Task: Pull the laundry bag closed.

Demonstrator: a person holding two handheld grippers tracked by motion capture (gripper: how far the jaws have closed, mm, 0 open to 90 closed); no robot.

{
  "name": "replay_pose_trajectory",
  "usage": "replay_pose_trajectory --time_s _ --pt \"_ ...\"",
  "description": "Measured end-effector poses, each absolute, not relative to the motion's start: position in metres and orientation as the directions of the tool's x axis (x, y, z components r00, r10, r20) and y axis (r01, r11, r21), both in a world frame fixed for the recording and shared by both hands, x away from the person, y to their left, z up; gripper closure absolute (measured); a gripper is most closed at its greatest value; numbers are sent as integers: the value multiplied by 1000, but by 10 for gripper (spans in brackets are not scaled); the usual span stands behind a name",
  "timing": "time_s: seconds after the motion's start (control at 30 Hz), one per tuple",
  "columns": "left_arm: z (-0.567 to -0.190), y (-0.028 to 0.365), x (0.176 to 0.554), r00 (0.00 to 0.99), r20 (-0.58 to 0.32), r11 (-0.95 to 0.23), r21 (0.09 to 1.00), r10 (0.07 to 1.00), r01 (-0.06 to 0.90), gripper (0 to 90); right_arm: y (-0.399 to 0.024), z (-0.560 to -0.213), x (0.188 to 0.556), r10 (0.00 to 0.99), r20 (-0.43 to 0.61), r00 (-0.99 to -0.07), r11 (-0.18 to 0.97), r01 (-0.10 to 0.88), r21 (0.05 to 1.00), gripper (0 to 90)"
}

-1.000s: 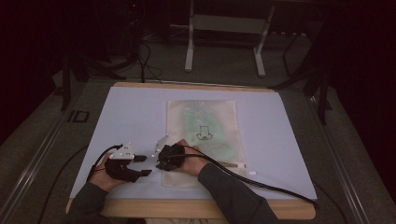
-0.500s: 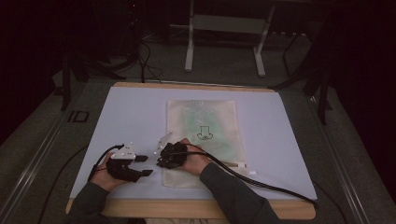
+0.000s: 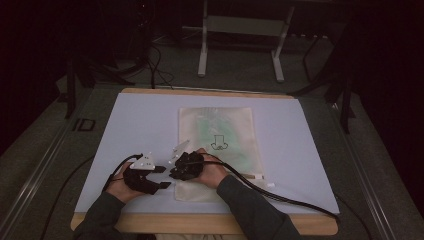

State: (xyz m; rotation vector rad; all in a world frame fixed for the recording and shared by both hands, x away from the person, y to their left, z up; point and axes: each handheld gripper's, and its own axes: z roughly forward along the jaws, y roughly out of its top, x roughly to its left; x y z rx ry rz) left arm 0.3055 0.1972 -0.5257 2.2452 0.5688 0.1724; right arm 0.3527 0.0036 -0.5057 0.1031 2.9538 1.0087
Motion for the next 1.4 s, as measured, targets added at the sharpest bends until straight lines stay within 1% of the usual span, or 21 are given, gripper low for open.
replay_pose_trajectory --time_s 0.43,0.77,0.9,1.03,1.13,1.4 --pt "-530 182 314 903 -43 -597 736 427 318 379 -2 -504 353 79 15 -997 778 71 624 809" --pt "-531 170 317 910 -11 -615 733 414 288 262 -4 -504 353 76 17 -997 776 70 627 810" --pt "-531 166 316 915 9 -626 732 404 269 238 -5 -503 354 76 22 -997 776 73 627 811" --pt "-533 163 318 921 7 -627 735 390 260 238 -5 -504 354 81 24 -996 770 78 633 811" --pt "-535 161 320 926 22 -640 729 377 243 238 -8 -505 355 80 30 -996 764 81 640 811" --pt "-536 159 321 927 41 -645 730 373 227 246 -10 -504 354 82 25 -996 767 79 637 812"
